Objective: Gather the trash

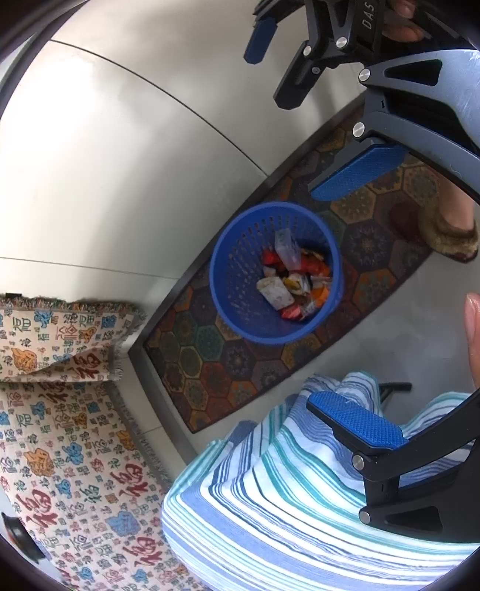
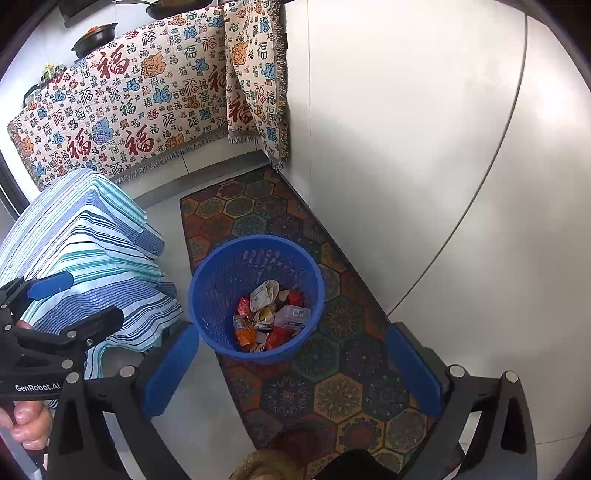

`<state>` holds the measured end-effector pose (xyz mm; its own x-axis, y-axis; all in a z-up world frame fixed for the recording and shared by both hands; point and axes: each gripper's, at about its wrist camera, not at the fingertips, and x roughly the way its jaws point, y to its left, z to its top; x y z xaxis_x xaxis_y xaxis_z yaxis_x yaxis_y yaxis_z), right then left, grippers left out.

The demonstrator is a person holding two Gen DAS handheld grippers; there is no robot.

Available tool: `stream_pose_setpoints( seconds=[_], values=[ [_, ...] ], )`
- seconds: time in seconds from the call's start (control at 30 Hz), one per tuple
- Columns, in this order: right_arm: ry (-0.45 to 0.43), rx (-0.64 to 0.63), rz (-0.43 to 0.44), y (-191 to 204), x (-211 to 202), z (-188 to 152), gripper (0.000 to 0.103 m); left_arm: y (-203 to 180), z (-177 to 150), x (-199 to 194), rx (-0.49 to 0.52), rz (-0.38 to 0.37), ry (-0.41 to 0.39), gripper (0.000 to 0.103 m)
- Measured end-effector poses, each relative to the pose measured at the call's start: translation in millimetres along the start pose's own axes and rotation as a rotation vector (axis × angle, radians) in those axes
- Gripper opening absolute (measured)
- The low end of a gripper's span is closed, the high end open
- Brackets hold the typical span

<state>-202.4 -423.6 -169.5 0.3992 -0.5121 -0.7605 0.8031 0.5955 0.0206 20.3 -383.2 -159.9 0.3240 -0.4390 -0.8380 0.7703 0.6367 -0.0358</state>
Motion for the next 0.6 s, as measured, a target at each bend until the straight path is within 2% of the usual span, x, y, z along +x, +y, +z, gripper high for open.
stream_pose_setpoints(
  seconds=[0.6],
  values=[
    [0.002, 0.000, 0.001, -0.6, 0.5, -0.8, 0.103, 2.5, -1.5, 0.2, 0.008, 0.002, 0.001, 0.102]
  ],
)
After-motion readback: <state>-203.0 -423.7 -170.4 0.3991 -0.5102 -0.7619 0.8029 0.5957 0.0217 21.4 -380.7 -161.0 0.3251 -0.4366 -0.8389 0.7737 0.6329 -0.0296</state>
